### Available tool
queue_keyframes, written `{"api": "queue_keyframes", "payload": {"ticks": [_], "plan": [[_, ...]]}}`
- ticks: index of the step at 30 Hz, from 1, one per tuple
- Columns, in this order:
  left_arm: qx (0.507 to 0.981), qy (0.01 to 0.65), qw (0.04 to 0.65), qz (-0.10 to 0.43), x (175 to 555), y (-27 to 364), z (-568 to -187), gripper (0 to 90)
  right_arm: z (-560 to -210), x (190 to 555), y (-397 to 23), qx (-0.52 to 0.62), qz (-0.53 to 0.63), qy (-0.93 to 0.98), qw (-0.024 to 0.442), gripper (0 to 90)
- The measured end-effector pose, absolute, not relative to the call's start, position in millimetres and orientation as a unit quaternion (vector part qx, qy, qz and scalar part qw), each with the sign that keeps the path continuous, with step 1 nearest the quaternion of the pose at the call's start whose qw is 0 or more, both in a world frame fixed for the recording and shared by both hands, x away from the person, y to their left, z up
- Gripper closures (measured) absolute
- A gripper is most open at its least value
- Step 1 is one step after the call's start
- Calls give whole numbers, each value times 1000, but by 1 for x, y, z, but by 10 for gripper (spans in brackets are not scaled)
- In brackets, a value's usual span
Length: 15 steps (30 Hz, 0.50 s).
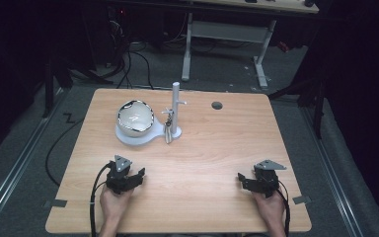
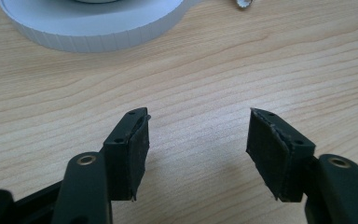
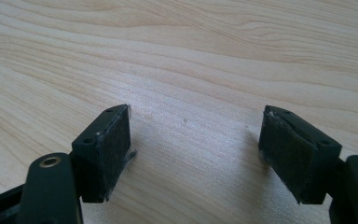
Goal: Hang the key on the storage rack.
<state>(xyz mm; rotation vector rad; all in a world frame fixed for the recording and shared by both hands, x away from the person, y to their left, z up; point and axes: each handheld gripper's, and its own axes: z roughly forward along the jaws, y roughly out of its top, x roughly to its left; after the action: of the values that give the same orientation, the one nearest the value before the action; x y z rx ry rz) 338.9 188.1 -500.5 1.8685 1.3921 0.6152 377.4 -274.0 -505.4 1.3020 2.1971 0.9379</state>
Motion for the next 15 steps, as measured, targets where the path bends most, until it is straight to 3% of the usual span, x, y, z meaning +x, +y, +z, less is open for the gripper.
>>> {"api": "queue_keyframes", "payload": {"ticks": [15], "plan": [[727,547,332,249,342,182,-509,326,-505,378,-274,469,337,789,210,251]]}}
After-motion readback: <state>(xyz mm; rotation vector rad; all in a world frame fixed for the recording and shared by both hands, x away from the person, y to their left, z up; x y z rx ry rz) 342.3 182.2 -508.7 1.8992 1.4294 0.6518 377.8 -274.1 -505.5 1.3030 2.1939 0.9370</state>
